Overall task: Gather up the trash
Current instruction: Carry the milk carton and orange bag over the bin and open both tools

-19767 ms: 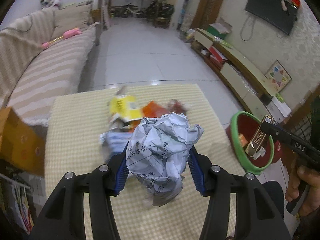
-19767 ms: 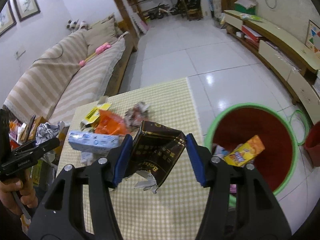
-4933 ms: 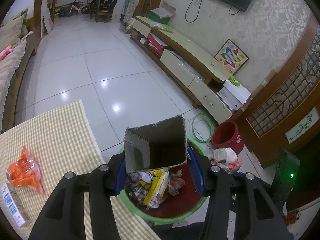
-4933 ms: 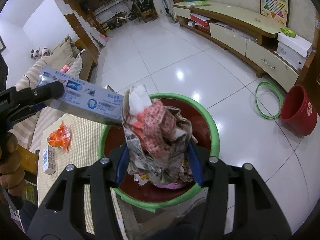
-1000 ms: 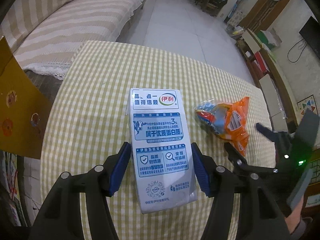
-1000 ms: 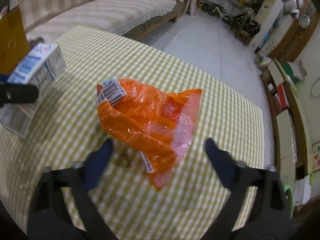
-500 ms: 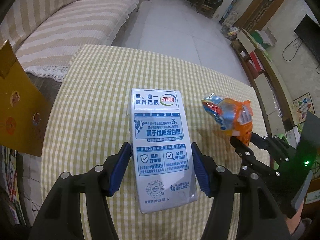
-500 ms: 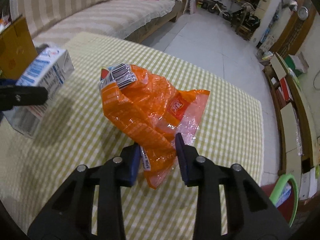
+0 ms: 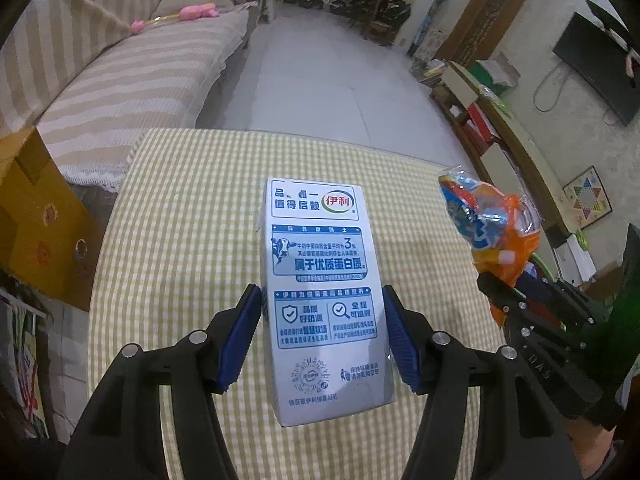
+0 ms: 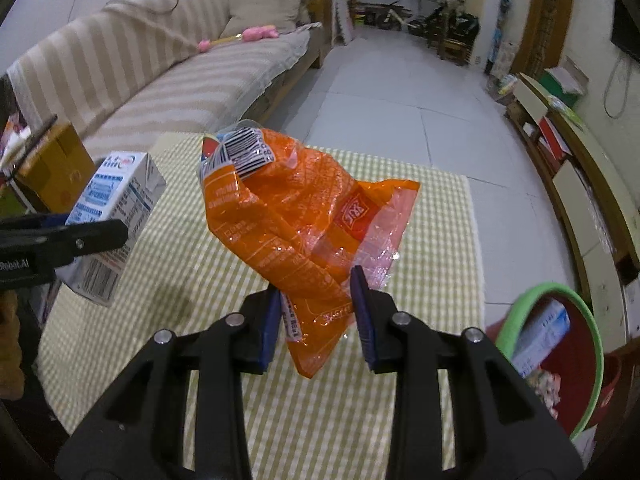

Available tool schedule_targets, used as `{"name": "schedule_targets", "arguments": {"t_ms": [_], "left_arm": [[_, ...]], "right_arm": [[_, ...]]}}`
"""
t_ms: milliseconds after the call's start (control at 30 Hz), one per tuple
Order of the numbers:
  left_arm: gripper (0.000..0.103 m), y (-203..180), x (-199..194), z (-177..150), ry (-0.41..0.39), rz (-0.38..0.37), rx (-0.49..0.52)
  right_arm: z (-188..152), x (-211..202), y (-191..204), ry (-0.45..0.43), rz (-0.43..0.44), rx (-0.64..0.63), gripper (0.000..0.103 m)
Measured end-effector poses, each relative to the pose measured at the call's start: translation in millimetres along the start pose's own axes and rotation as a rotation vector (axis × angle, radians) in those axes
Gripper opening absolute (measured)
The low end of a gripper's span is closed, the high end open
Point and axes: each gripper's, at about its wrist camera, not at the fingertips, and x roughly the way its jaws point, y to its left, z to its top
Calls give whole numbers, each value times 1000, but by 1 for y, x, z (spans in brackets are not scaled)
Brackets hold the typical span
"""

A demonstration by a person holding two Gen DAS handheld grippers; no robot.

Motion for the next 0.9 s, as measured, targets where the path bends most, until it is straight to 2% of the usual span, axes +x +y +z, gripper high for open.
{"name": "schedule_targets", "arguments": {"t_ms": [433, 900], "left_arm": [[57, -47, -32, -13, -28, -15, 82], [57, -116, -28, -15, -18, -67, 181]], "right_arm": [[-24, -44, -53, -46, 13, 168, 32], [-47, -78, -116, -96, -21, 301, 32]]}}
